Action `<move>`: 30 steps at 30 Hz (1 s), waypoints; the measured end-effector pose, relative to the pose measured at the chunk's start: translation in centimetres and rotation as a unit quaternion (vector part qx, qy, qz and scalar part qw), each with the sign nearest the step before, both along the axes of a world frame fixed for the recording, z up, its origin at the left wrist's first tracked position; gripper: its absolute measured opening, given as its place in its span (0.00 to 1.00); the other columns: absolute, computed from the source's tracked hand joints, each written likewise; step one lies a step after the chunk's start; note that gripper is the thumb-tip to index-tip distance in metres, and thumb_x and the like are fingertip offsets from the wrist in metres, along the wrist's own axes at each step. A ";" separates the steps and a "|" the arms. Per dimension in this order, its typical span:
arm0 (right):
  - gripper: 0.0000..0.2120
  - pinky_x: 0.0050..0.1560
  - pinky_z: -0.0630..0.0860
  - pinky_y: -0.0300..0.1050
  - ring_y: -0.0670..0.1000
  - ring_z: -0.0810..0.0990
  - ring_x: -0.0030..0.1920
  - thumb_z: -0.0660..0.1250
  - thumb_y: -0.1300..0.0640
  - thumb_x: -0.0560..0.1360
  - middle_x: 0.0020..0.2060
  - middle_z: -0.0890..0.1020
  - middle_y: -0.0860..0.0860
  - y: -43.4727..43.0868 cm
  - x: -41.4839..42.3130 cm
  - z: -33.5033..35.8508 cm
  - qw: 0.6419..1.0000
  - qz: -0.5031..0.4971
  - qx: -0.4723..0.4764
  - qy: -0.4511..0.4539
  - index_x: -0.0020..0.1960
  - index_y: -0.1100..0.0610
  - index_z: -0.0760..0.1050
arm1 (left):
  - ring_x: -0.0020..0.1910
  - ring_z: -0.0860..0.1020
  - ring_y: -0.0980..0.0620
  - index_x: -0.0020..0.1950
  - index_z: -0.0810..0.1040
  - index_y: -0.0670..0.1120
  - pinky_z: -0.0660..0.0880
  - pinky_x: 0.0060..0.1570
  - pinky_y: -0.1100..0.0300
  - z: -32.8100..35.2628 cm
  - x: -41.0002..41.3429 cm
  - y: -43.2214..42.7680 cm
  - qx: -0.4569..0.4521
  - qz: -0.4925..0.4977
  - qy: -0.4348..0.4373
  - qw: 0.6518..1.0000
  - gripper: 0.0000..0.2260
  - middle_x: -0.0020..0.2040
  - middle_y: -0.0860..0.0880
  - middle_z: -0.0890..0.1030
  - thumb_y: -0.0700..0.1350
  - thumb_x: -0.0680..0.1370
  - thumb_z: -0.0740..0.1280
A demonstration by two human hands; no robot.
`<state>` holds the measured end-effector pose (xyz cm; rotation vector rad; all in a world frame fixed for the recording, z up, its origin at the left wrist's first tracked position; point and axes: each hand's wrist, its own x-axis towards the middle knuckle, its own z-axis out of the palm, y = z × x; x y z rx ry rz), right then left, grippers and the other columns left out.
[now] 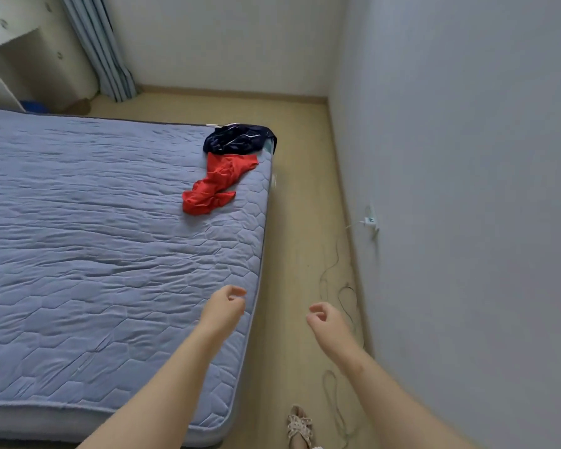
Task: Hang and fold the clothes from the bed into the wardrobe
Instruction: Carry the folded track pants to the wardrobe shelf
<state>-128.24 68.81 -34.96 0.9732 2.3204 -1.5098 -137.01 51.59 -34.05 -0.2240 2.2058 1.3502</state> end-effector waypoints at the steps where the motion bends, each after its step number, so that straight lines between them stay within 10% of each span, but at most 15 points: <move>1: 0.11 0.51 0.70 0.42 0.50 0.75 0.50 0.60 0.57 0.77 0.50 0.77 0.51 1.8 -1.4 0.2 1.000 -0.006 0.000 0.000 0.58 0.57 0.73 | 0.44 0.76 0.47 0.54 0.76 0.46 0.70 0.42 0.58 0.3 -1.6 1.8 0.003 -0.006 0.003 1.000 0.10 0.41 0.48 0.77 0.37 0.76 0.60; 30: 0.13 0.37 0.68 0.36 0.48 0.75 0.47 0.60 0.57 0.78 0.49 0.76 0.51 19.2 -60.2 0.5 0.987 0.159 0.008 -0.033 0.61 0.58 0.73 | 0.40 0.77 0.48 0.50 0.77 0.48 0.69 0.39 0.59 -0.7 -56.4 18.2 -0.003 0.122 0.000 0.993 0.08 0.39 0.49 0.78 0.39 0.74 0.63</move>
